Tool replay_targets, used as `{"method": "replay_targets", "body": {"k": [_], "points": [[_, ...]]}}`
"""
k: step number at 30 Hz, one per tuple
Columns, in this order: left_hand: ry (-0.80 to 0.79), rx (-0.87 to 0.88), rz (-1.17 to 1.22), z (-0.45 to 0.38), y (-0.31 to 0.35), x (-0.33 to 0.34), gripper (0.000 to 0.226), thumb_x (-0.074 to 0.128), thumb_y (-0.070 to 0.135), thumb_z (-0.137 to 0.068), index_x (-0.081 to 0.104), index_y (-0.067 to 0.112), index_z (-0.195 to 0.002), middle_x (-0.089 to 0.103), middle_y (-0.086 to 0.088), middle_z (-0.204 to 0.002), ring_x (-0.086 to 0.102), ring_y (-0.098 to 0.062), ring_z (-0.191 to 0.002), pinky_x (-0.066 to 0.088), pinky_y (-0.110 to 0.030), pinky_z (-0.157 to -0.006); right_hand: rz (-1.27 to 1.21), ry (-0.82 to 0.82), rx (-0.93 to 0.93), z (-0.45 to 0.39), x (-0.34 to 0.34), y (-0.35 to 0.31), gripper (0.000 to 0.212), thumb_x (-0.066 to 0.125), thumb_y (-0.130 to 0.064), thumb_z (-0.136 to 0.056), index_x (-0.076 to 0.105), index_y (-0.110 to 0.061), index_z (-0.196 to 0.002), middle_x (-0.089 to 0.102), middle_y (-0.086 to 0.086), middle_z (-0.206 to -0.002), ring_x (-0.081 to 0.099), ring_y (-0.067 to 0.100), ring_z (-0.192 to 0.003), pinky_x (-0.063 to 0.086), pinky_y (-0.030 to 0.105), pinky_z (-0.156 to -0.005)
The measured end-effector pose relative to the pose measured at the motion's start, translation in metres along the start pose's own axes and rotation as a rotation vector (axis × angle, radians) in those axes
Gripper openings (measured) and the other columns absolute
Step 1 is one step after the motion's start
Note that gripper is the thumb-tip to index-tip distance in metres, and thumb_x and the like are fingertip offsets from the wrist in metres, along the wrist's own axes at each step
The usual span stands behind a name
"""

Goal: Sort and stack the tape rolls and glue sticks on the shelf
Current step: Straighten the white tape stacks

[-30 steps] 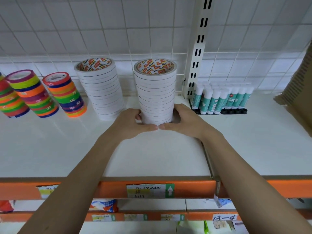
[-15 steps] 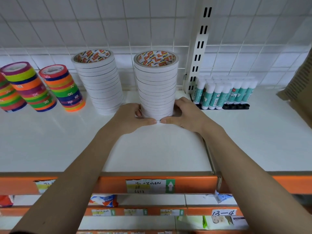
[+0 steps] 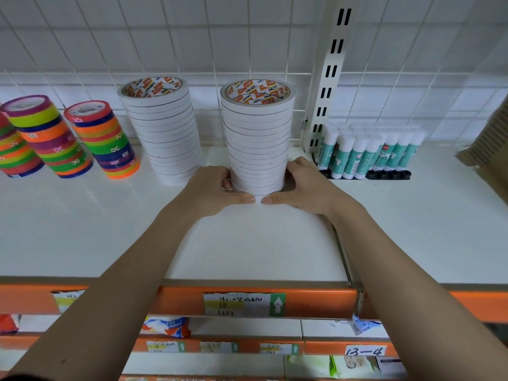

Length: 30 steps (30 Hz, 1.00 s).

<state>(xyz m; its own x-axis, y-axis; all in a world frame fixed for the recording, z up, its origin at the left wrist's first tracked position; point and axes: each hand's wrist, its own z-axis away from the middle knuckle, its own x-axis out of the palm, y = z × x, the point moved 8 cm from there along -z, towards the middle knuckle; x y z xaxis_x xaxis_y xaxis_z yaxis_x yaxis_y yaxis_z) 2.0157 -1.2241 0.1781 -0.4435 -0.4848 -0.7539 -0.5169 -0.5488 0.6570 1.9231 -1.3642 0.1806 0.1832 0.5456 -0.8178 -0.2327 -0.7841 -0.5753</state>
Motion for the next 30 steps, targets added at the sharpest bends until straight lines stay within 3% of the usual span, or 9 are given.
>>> {"method": "replay_targets", "body": {"k": [6,9,14,16,19,25,30], "points": [[-0.041,0.001,-0.086,0.002,0.004,-0.002,0.049,0.079,0.039,-0.068,0.061,0.000,-0.091,0.055,-0.002,-0.082,0.049,-0.014,-0.068,0.037,-0.021,-0.053,0.068,-0.068,0.017,0.000,-0.003,0.002,0.066,0.076,-0.046,-0.070,0.052,-0.014,-0.122,0.041,0.003,-0.103,0.037,0.017,-0.102,0.033,0.026,-0.077],[-0.043,-0.007,-0.153,0.001,0.002,-0.006,0.046,0.081,0.040,-0.066,0.057,0.002,-0.075,0.054,-0.003,-0.073,0.048,-0.015,-0.065,0.036,-0.022,-0.053,0.156,-0.101,0.058,-0.003,-0.014,0.008,0.049,0.073,-0.046,-0.073,0.060,-0.008,-0.100,0.045,-0.001,-0.084,0.045,0.015,-0.080,0.033,0.024,-0.061],[-0.097,0.015,-0.252,-0.008,0.007,-0.008,0.043,0.081,0.039,-0.065,0.056,0.006,-0.061,0.053,-0.003,-0.059,0.049,-0.017,-0.059,0.038,-0.025,-0.055,0.107,-0.198,0.038,-0.007,-0.011,0.002,0.023,0.076,-0.037,-0.074,0.061,-0.020,-0.069,0.051,-0.010,-0.061,0.045,0.001,-0.056,0.031,0.010,-0.048],[-0.110,0.027,-0.288,-0.010,0.009,-0.007,0.045,0.080,0.040,-0.066,0.050,0.009,-0.058,0.048,-0.001,-0.055,0.046,-0.017,-0.056,0.036,-0.026,-0.056,0.107,-0.204,0.036,-0.010,-0.011,-0.002,0.021,0.078,-0.035,-0.071,0.063,-0.020,-0.066,0.054,-0.009,-0.061,0.047,0.003,-0.057,0.035,0.013,-0.052],[-0.118,0.037,-0.303,-0.009,0.010,-0.006,0.046,0.079,0.039,-0.069,0.044,0.012,-0.057,0.044,0.003,-0.053,0.045,-0.015,-0.054,0.037,-0.025,-0.057,0.148,-0.203,0.067,-0.015,-0.014,-0.004,0.027,0.081,-0.036,-0.066,0.072,-0.014,-0.080,0.064,-0.005,-0.071,0.056,0.009,-0.071,0.045,0.023,-0.066],[-0.105,0.023,-0.212,-0.009,0.002,-0.004,0.045,0.079,0.040,-0.069,0.065,-0.002,-0.081,0.056,-0.004,-0.064,0.051,-0.018,-0.059,0.041,-0.026,-0.056,0.208,-0.177,0.082,-0.018,-0.020,-0.006,0.037,0.082,-0.040,-0.062,0.076,-0.016,-0.089,0.072,-0.003,-0.088,0.062,0.011,-0.090,0.050,0.026,-0.084],[-0.060,0.002,-0.200,-0.006,0.001,-0.008,0.044,0.081,0.041,-0.065,0.056,0.005,-0.063,0.052,0.001,-0.059,0.047,-0.014,-0.055,0.036,-0.023,-0.052,0.180,-0.210,0.085,-0.017,-0.017,-0.004,0.036,0.080,-0.039,-0.066,0.074,-0.012,-0.089,0.071,0.002,-0.090,0.063,0.016,-0.091,0.050,0.029,-0.082]]}}
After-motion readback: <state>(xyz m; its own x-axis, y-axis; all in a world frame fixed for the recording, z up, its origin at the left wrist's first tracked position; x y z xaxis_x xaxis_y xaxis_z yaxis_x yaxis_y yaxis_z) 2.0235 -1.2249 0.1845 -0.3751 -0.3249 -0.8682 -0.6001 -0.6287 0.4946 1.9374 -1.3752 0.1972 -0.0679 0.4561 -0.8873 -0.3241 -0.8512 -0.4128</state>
